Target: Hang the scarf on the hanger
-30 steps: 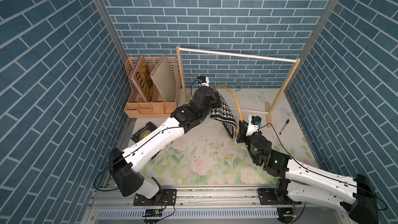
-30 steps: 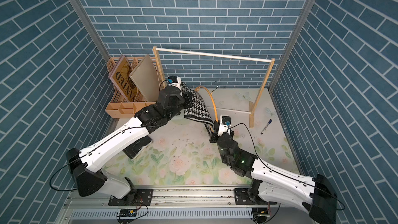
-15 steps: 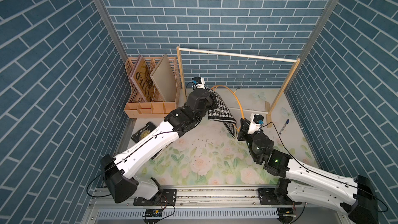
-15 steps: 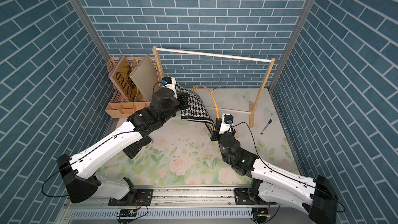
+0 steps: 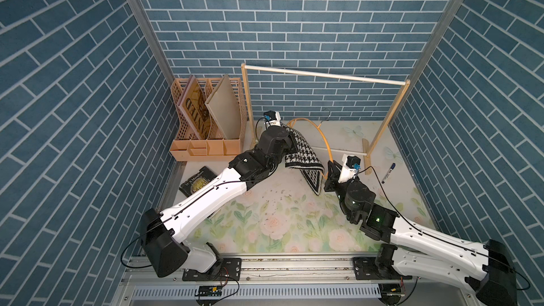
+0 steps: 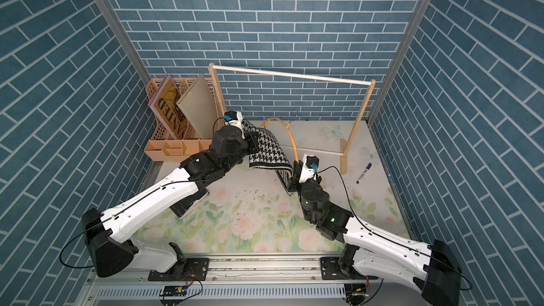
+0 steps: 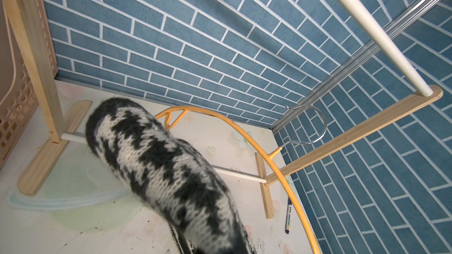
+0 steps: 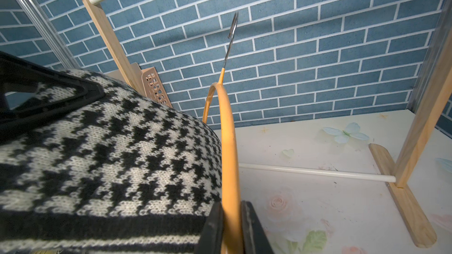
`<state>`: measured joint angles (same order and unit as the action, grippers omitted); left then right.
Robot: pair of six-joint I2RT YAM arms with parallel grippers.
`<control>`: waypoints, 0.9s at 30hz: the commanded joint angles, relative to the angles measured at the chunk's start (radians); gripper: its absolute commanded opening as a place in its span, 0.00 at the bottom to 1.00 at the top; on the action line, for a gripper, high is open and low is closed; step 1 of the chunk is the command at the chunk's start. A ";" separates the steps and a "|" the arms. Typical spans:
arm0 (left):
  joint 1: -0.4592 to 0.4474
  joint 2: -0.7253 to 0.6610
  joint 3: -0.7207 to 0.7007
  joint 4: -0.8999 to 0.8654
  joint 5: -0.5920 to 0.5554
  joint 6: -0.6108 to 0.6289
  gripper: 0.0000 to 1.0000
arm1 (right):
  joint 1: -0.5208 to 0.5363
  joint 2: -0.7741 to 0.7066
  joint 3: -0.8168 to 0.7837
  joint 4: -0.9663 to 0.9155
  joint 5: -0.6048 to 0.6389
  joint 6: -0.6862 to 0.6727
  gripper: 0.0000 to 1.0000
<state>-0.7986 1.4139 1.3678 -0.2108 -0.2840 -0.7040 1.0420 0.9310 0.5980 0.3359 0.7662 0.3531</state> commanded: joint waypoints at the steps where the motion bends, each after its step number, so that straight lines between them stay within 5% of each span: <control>1: 0.002 -0.026 -0.023 0.037 -0.013 -0.008 0.00 | -0.007 -0.020 0.012 0.097 0.025 -0.049 0.00; 16: -0.007 -0.193 -0.265 0.161 -0.051 -0.060 0.00 | -0.012 0.019 0.003 0.247 0.111 -0.156 0.00; 27: -0.015 -0.264 -0.225 0.117 -0.089 -0.033 0.00 | -0.031 0.076 -0.019 0.285 0.101 -0.126 0.00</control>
<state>-0.8101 1.1660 1.1137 -0.0959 -0.3431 -0.7540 1.0271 1.0039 0.5835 0.5411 0.8158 0.2455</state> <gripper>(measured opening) 0.073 0.156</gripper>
